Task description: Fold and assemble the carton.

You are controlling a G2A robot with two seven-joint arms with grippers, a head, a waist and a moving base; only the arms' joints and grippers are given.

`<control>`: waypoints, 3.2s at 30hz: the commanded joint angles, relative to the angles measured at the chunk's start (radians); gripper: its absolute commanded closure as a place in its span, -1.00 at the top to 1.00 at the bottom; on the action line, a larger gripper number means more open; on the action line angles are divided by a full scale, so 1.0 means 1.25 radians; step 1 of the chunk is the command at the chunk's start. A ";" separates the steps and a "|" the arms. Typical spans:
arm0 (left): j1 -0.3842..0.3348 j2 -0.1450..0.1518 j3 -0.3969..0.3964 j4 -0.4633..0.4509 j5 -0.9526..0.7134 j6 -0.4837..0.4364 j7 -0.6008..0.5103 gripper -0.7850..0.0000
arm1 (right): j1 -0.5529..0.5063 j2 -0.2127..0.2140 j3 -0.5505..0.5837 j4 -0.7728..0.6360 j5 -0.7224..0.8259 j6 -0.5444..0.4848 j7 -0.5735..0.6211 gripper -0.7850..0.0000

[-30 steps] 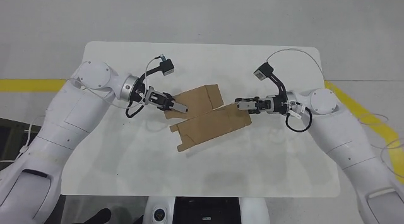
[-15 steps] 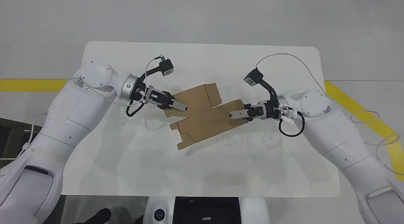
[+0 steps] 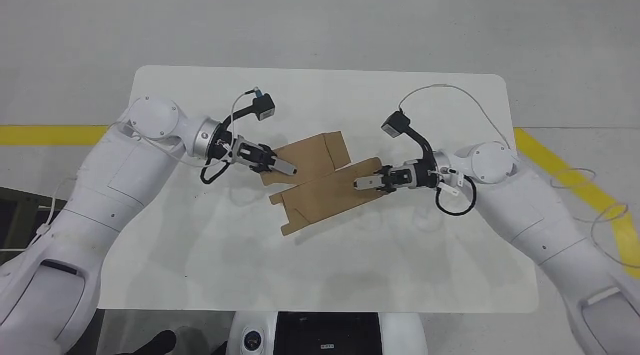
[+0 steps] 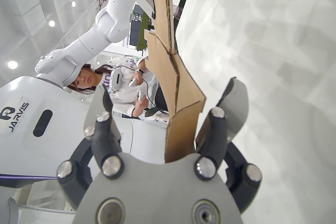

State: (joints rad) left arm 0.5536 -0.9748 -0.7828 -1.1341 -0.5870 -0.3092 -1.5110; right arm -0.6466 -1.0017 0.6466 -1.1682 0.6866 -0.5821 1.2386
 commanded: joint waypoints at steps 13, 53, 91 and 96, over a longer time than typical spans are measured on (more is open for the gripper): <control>-0.004 0.002 0.005 0.011 -0.002 0.000 0.000 -1.00 | 0.027 0.004 -0.048 0.016 0.020 -0.009 -0.009 -1.00; -0.012 -0.020 -0.058 0.096 -0.164 0.089 0.013 1.00 | 0.020 -0.020 0.001 0.122 0.057 -0.028 -0.028 -1.00; -0.009 -0.052 -0.082 0.099 -0.081 0.105 0.123 0.63 | 0.002 -0.052 0.041 0.111 0.012 -0.027 -0.027 -1.00; -0.008 -0.054 -0.083 0.101 -0.057 0.102 0.127 0.22 | -0.002 -0.052 0.049 0.111 0.008 -0.027 -0.027 -1.00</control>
State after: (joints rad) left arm 0.5434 -1.0417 -0.8865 -1.0086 -0.6667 -0.1787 -1.3530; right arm -0.6476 -1.0673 0.7059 -1.0300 0.6973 -0.6158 1.2044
